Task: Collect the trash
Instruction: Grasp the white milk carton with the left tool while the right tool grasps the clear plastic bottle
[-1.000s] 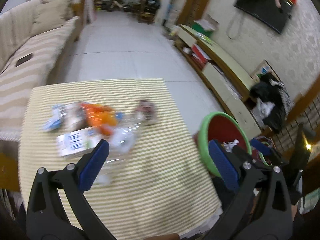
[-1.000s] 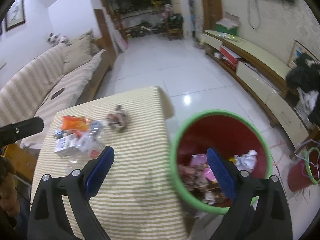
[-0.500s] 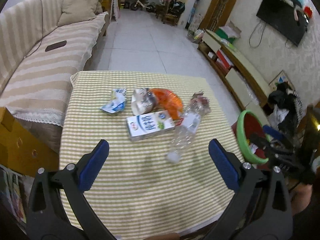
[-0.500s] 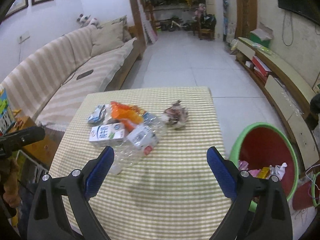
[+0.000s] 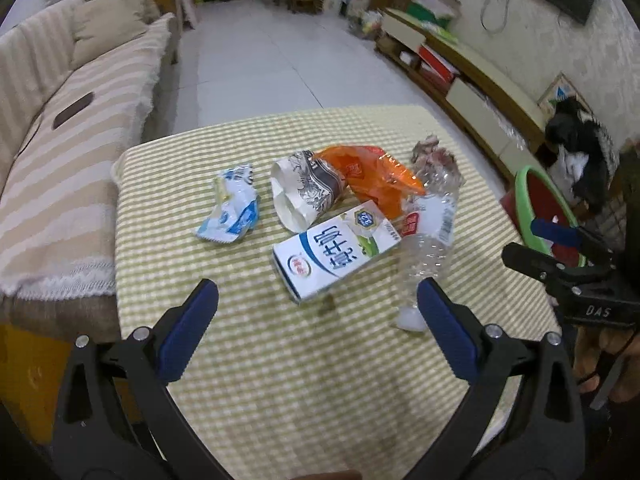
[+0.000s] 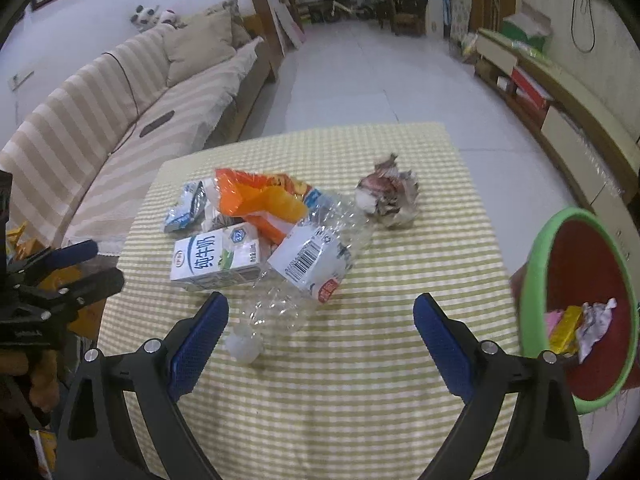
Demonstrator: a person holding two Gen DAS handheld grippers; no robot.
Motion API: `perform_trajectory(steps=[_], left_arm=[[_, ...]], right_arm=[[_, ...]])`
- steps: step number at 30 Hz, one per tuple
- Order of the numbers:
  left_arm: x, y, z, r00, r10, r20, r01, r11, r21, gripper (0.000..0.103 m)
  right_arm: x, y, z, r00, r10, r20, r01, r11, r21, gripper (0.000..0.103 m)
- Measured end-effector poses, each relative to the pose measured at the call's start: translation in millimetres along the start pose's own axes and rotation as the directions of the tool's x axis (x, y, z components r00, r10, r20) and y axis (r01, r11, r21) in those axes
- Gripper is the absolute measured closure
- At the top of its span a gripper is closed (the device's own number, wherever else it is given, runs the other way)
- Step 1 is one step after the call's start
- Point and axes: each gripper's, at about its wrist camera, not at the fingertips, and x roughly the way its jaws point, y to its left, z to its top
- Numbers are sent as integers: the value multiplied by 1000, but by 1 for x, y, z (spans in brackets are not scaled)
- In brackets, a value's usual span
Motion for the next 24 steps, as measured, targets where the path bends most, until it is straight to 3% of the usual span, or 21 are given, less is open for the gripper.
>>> perform_trajectory(steps=[8, 18, 24], left_arm=[[56, -6, 13, 997, 32, -67, -21, 987, 160, 6], [97, -4, 12, 992, -10, -129, 32, 984, 174, 6], [100, -3, -1, 991, -17, -136, 38, 988, 152, 25]], right_arm=[[52, -6, 12, 996, 34, -79, -28, 997, 73, 12], [87, -9, 18, 990, 70, -121, -58, 994, 97, 13], [95, -18, 14, 976, 165, -144, -139, 975, 175, 29]])
